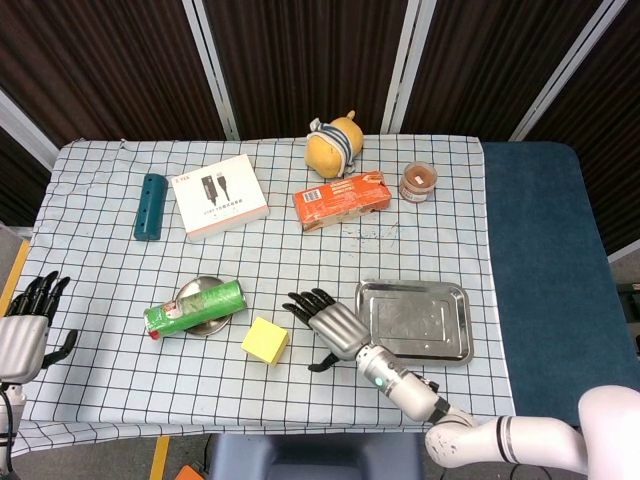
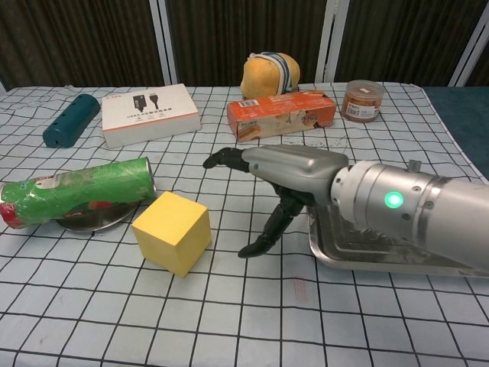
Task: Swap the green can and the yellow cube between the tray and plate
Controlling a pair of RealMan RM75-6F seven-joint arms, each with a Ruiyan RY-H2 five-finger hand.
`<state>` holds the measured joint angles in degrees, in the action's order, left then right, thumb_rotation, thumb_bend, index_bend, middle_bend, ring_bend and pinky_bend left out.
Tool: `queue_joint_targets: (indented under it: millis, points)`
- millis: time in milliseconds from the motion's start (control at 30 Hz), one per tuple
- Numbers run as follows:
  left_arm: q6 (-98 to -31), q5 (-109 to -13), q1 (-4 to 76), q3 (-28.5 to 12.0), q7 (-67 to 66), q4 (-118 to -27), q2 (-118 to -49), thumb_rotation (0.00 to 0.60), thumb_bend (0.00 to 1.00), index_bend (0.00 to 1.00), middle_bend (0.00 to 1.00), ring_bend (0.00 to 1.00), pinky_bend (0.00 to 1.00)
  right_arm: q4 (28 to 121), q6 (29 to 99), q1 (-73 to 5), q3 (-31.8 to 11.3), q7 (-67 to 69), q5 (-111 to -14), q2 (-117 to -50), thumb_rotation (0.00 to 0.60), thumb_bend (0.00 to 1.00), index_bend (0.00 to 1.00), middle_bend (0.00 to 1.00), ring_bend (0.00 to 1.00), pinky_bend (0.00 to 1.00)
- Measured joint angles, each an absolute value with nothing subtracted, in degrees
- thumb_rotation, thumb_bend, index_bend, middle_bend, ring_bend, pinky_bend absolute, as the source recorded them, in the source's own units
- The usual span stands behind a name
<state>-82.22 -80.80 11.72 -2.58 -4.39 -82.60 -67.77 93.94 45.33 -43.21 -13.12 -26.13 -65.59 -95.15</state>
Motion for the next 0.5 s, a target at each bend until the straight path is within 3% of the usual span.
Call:
queue_joint_targets:
  millis: [500]
  points:
    - [-80.98,-80.41,11.35,-3.53,-2.87,-82.24,-67.46,0.600,0.38,0.00,0.02,0.00,0.20,83.05,42.45,-52.99,-15.60,-26.95,-55.99,-103.54,0.600,0.07,0.28,0.18,0.16,0.08]
